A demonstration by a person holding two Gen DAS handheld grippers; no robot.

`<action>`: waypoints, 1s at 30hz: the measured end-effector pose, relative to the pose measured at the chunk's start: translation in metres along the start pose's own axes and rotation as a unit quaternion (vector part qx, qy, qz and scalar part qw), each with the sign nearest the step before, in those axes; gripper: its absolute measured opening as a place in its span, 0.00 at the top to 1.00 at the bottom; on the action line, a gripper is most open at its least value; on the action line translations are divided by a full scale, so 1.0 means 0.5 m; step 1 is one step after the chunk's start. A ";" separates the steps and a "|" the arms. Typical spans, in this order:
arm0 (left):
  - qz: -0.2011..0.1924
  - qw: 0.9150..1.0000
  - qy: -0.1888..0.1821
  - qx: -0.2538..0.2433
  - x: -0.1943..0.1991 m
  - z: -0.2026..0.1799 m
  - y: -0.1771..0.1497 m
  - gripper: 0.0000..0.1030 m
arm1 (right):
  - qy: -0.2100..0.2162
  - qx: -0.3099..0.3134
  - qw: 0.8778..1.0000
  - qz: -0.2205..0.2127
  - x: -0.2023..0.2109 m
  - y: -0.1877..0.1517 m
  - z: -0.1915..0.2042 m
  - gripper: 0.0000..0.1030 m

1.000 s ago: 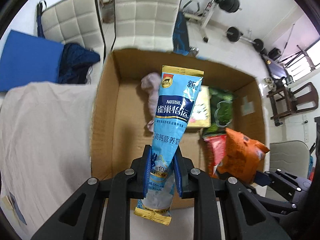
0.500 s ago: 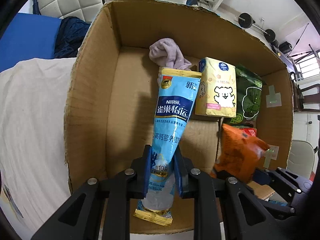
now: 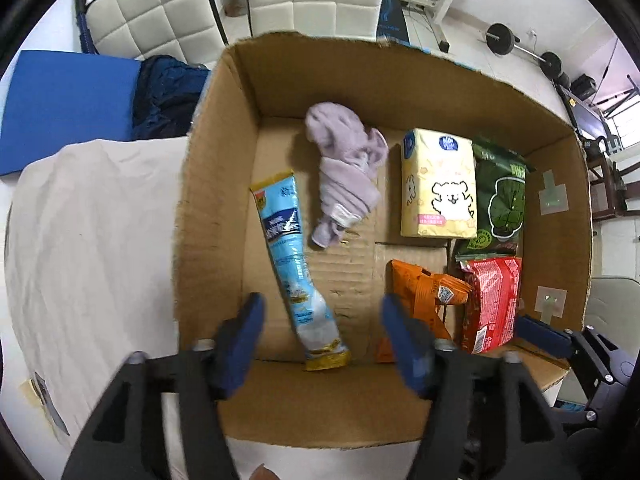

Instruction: Organize soft objects

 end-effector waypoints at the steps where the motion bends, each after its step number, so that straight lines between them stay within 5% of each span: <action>1: -0.005 1.000 -0.002 0.002 0.008 0.005 -0.001 0.27 | -0.001 -0.001 1.000 -0.002 0.005 -0.002 -0.002 0.18; 5: -0.019 1.000 -0.004 0.002 0.031 0.011 -0.009 0.11 | -0.007 -0.007 1.000 -0.012 0.026 -0.015 -0.017 0.05; 10: -0.037 0.999 0.003 0.000 0.063 0.006 -0.023 0.02 | -0.020 -0.017 0.999 -0.033 0.061 -0.025 -0.037 0.00; 24: -0.091 0.996 0.010 0.001 0.175 -0.005 -0.081 0.01 | -0.030 -0.036 0.996 -0.075 0.170 -0.081 -0.063 0.00; 30: -0.153 0.988 0.015 0.001 0.299 -0.020 -0.138 0.01 | -0.025 -0.038 0.992 -0.116 0.254 -0.142 -0.068 0.00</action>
Point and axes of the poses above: each gripper's, at about its wrist camera, not at the fingertips, and x roughly against the way its jaws point, z to its left, y to its top, the point moved 8 cm from there along -x, roughly the way its jaws point, and after that the axes turned 3 degrees about -x, right-handed, at the moved point
